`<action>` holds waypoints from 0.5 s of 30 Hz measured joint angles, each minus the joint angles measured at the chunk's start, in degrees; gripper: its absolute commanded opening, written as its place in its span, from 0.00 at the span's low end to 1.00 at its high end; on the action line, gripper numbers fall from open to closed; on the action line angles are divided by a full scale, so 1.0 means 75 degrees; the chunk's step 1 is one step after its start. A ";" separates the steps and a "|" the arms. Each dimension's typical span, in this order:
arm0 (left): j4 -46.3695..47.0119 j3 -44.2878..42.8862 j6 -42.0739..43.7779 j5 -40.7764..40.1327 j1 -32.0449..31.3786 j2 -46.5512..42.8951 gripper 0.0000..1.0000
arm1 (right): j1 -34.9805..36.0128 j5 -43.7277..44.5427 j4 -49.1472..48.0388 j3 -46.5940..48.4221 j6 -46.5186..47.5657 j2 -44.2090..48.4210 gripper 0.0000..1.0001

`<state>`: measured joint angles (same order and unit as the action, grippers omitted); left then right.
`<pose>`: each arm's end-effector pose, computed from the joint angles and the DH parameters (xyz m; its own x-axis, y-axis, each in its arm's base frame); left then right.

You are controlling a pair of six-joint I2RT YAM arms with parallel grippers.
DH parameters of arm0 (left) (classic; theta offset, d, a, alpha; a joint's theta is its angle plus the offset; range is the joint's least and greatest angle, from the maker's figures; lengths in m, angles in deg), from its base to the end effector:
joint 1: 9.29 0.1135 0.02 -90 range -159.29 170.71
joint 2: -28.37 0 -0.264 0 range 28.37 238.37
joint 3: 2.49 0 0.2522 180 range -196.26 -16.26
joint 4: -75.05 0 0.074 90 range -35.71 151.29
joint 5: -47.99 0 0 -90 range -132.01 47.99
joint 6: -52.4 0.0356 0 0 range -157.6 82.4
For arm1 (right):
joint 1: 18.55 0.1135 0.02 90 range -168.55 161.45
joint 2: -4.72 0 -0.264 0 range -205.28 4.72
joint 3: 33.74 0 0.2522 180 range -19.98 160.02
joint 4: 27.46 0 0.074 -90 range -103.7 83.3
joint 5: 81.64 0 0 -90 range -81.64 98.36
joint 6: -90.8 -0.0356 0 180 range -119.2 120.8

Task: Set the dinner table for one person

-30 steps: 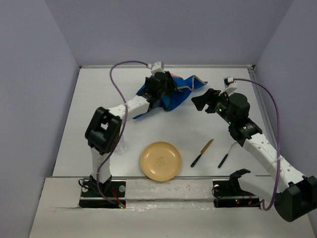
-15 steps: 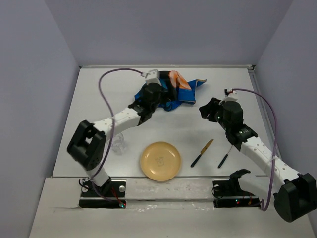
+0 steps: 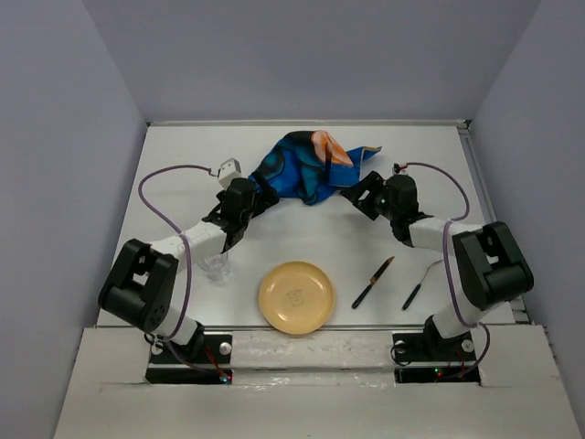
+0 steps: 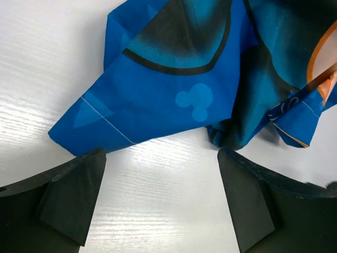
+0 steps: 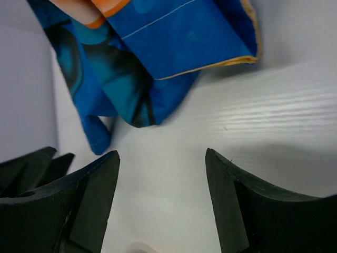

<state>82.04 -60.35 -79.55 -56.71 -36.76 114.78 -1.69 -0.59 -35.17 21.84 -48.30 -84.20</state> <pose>0.2933 -0.1423 0.2166 -0.4008 -0.5204 -0.7540 -0.0418 0.8326 -0.5524 0.3086 0.0993 0.1916 -0.5891 0.6017 -0.5395 0.0374 0.6872 0.7255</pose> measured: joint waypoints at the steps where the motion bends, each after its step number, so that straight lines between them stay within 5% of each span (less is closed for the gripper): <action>1: 0.0009 0.0082 -0.0020 -0.0017 -0.0006 -0.0090 0.97 | 0.0038 -0.0140 -0.0673 -0.0061 -0.0414 -0.0370 0.71; 15: 0.0527 0.0699 -0.0361 0.0015 0.0166 -0.0839 0.96 | 0.0627 0.0539 -0.4217 0.0248 -0.2812 -0.3069 0.66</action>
<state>86.00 -55.11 -82.26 -56.60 -35.51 108.49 3.01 3.45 -66.80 23.70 -69.39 -107.22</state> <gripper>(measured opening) 0.966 0.715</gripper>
